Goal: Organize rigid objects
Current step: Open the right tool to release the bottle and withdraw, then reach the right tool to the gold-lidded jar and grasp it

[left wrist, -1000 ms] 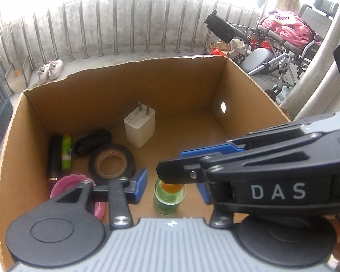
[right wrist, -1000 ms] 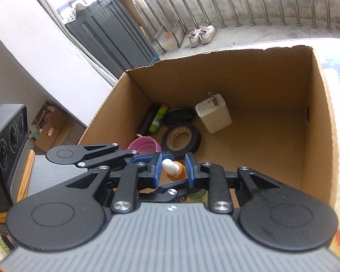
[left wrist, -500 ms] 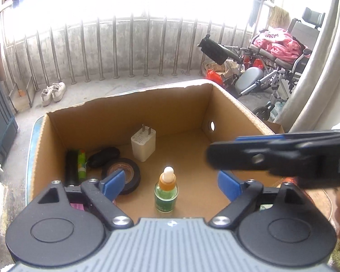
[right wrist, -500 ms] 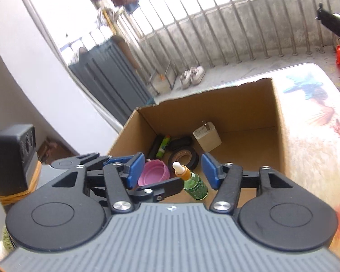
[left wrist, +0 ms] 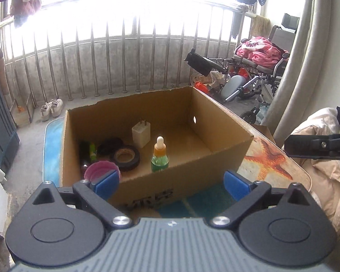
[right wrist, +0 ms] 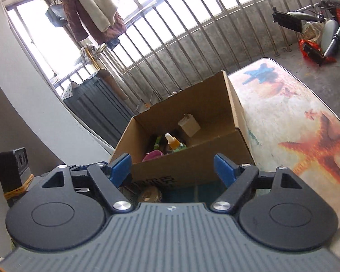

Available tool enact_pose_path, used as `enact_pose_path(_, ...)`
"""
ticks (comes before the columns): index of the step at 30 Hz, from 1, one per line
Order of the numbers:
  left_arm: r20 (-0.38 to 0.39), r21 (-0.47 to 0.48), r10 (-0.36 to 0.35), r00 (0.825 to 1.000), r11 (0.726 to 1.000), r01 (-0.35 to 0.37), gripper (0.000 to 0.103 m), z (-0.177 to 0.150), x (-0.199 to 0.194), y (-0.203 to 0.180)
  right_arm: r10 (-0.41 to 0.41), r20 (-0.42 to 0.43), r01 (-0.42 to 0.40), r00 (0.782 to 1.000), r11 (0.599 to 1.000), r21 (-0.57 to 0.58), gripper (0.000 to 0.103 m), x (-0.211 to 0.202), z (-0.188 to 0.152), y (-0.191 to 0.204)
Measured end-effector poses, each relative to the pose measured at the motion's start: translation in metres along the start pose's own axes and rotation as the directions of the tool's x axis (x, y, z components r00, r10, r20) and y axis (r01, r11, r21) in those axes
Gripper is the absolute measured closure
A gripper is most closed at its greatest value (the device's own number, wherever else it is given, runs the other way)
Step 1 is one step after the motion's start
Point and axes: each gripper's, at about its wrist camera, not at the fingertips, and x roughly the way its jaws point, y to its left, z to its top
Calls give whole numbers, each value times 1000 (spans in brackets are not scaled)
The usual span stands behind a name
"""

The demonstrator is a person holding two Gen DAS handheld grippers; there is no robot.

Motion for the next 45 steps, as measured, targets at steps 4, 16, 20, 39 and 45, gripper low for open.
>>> enact_pose_path(4,-44,12,-25,999,1000,25,2,-35,-5,-2,-38,13,38,999,999,31,23,-24,-27,-6)
enact_pose_path(16,-76,88,66,995,994,-59,2,-86,20,-7,39,-121,-31,992,997,67,26,28,-67,11)
enact_pose_path(20,-71,70,76,995,995,-71,3,-84,33,-4,75,-198,-66,977,997,49,45,71,-64,22)
enact_pose_path(39,-70,145,72,995,988,-62,3,-83,46,-12,182,-389,-154,903,983,102,66,200,-45,24)
enact_pose_path(45,-94,146,92,991,986,-78,3,-87,44,-12,181,-416,-159,891,983,88,66,208,-45,27)
